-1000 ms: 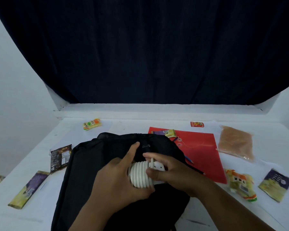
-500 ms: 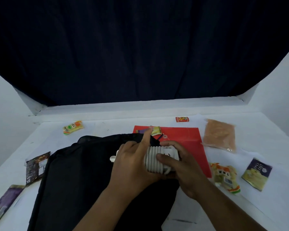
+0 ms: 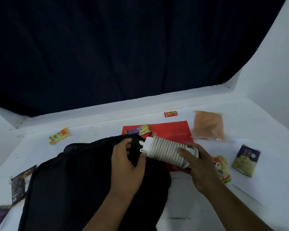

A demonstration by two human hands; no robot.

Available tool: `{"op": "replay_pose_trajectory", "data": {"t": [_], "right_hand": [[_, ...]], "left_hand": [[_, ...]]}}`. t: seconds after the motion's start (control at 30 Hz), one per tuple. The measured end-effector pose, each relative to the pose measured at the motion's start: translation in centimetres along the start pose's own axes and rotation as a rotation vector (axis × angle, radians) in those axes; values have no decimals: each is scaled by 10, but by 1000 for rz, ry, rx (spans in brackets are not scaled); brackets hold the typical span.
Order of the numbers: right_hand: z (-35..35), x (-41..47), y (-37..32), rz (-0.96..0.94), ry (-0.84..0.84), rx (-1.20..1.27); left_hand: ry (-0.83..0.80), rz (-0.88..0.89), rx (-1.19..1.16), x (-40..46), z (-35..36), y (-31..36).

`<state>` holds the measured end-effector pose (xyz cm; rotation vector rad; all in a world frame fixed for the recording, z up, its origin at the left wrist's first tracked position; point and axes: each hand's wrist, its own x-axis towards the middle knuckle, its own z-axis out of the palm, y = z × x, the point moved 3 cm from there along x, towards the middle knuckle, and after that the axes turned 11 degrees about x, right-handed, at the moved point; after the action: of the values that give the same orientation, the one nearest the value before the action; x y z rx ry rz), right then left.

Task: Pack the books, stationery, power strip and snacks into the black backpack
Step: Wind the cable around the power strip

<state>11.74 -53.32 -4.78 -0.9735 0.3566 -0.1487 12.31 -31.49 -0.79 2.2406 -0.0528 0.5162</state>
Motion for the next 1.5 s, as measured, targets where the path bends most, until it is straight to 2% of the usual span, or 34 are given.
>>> {"op": "replay_pose_trajectory", "data": {"t": [0.07,0.1,0.17,0.2,0.23,0.3,0.4,0.47,0.57,0.63,0.7,0.8,0.87,0.97,1.03,1.1,1.2,1.27,1.3,1.37,1.5], "right_hand": [[-3,2,1,-13,16,8],[-4,3,2,-12,17,23],[-4,3,3,-7,16,44],[-4,3,4,-7,14,50],[-4,3,4,-10,12,56],[-6,3,2,-22,16,62],[-10,3,-3,-41,27,77],[-11,4,-6,-59,27,83],[-7,2,-9,-85,6,38],[0,-2,-8,-99,-34,-18],[10,-9,-5,-91,-70,-53],[30,-19,6,-44,-131,-83],[43,-26,14,-24,-188,-110],[59,-36,23,-33,-243,-178],[64,-41,28,-47,-259,-226],[64,-42,32,-55,-257,-266],[60,-42,35,-56,-226,-304],[59,-45,36,-62,-219,-350],[58,-47,35,-66,-220,-370],[56,-50,31,-79,-236,-409],[64,-62,14,-179,-442,-574]], "left_hand": [[-205,-153,148,-15,20,-14],[-329,-190,302,-23,29,-17],[-489,-186,646,-40,40,-22],[-505,-160,720,-45,44,-26],[-468,-135,713,-46,44,-26],[-375,-144,525,-44,38,-26],[-250,-428,-21,-34,14,-29],[-119,-546,-162,-29,-11,-31],[101,-550,-153,-27,-57,-38],[182,-496,-83,-28,-93,-42],[216,-397,54,-30,-128,-44],[216,-374,374,-39,-160,-59],[141,-373,518,-50,-159,-63],[-155,-566,654,-66,-140,-63],[-273,-539,910,-66,-131,-47],[-396,-519,1015,-61,-124,-27],[-596,-660,974,-65,-102,-25],[-652,-696,966,-71,-88,-27],[-628,-669,982,-74,-86,-27],[-476,-557,898,-74,-93,-32],[-181,-438,395,-77,-142,-30]]}}
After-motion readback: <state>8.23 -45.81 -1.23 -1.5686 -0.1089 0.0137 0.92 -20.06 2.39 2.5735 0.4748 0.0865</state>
